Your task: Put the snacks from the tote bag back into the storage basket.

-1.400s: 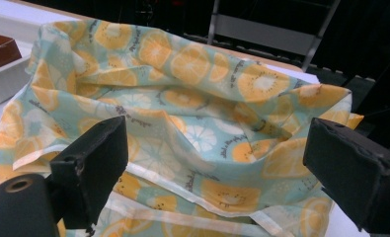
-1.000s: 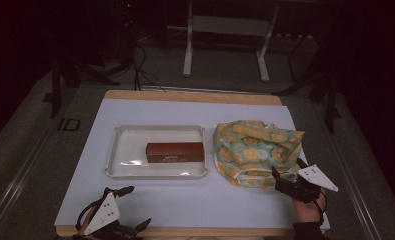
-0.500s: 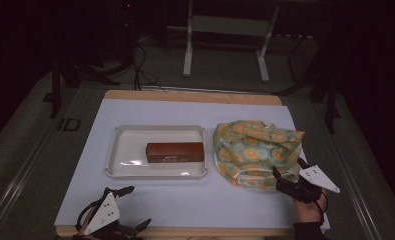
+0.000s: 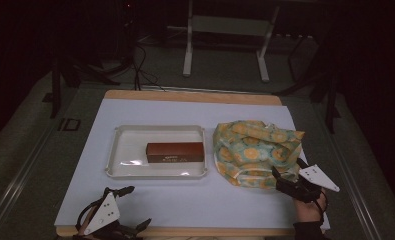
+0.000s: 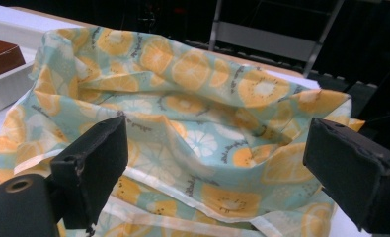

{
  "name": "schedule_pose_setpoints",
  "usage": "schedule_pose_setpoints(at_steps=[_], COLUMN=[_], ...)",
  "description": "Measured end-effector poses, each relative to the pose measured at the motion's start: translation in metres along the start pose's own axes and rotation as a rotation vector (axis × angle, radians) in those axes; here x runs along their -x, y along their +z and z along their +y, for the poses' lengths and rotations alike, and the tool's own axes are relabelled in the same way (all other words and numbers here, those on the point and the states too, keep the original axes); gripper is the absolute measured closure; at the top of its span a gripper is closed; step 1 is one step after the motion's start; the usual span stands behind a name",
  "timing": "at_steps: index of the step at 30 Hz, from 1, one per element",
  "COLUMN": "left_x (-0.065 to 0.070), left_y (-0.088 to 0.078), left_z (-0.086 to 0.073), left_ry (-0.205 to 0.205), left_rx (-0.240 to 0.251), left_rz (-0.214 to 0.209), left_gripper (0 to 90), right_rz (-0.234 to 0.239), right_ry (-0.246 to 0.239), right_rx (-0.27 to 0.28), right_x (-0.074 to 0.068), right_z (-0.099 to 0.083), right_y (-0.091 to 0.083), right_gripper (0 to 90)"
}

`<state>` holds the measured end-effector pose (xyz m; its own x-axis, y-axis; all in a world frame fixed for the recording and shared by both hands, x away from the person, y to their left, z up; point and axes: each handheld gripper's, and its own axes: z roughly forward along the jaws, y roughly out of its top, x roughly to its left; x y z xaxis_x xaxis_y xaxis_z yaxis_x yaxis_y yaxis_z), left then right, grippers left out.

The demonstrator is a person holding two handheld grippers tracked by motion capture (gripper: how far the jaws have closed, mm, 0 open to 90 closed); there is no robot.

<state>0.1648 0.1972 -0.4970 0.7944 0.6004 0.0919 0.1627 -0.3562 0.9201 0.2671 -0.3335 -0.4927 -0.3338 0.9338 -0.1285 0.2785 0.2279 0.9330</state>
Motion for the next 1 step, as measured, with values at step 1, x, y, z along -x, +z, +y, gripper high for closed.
schedule_pose_setpoints(at_steps=[1], left_x=[-0.0001], left_y=[0.0002], left_z=[0.0], left_ry=[0.0], left_rx=[-0.001], left_rz=[-0.001], left_gripper=[0.0], right_rz=[-0.002], right_ry=[-0.005], right_rx=[0.005], right_x=[0.0], right_z=[0.0003], right_y=[-0.0003], right_gripper=[10.2])
